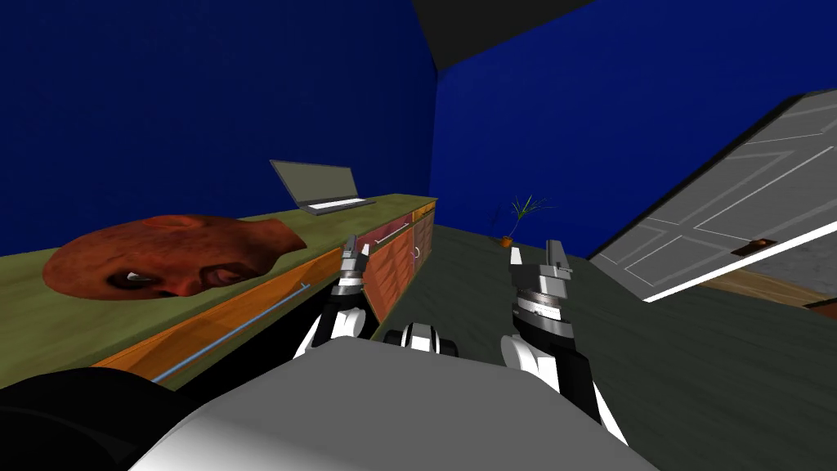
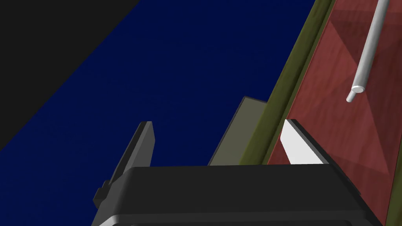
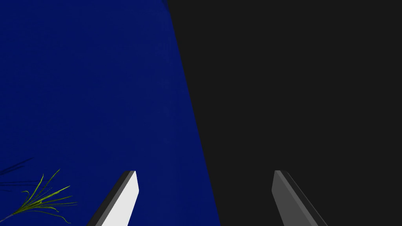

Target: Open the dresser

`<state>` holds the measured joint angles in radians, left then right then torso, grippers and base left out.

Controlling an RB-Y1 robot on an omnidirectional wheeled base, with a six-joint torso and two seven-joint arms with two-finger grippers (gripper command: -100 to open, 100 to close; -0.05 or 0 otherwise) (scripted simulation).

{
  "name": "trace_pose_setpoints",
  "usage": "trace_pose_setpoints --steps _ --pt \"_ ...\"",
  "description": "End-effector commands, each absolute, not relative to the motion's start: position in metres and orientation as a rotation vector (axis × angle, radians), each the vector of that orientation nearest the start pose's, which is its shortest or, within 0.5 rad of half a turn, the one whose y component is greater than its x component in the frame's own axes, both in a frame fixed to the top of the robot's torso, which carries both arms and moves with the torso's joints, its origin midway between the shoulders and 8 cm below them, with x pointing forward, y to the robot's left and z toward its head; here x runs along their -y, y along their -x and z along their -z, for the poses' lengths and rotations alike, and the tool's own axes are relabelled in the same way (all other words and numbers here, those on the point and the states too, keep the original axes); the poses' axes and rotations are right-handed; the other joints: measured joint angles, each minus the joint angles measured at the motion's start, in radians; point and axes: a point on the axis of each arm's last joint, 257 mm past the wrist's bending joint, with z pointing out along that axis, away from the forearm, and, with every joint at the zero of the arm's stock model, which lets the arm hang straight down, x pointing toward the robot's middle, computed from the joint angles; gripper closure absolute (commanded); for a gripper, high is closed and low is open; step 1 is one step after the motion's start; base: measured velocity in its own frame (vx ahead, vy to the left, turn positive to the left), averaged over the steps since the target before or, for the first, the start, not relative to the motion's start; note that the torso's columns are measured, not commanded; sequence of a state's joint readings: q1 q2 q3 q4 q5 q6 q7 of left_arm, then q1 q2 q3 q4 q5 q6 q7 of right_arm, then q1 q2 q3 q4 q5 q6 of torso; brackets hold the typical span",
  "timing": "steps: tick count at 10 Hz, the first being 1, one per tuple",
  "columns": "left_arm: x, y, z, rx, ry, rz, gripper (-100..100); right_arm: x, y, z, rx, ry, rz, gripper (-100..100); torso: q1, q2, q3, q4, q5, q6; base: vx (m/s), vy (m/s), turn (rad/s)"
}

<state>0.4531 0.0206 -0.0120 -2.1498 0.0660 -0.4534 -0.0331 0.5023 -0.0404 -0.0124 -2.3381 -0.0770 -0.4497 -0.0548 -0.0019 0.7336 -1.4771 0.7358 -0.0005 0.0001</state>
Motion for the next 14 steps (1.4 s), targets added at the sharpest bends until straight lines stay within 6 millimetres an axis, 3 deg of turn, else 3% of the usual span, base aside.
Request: trace_pose_setpoints --steps 1,14 --pt "-0.284 -0.390 0.049 -0.758 0.779 1.278 -100 0.286 -0.339 -0.041 -0.580 -0.690 -1.395 0 0.000 0.002 0.000 0.001 0.000 0.000 0.120 -0.088 0.081" --pt "-0.315 -0.432 0.167 -0.978 0.865 1.110 -100 0.286 -0.339 -0.041 -0.580 -0.690 -1.395 0 0.004 0.004 0.001 0.001 0.002 0.002 0.119 -0.083 0.089"
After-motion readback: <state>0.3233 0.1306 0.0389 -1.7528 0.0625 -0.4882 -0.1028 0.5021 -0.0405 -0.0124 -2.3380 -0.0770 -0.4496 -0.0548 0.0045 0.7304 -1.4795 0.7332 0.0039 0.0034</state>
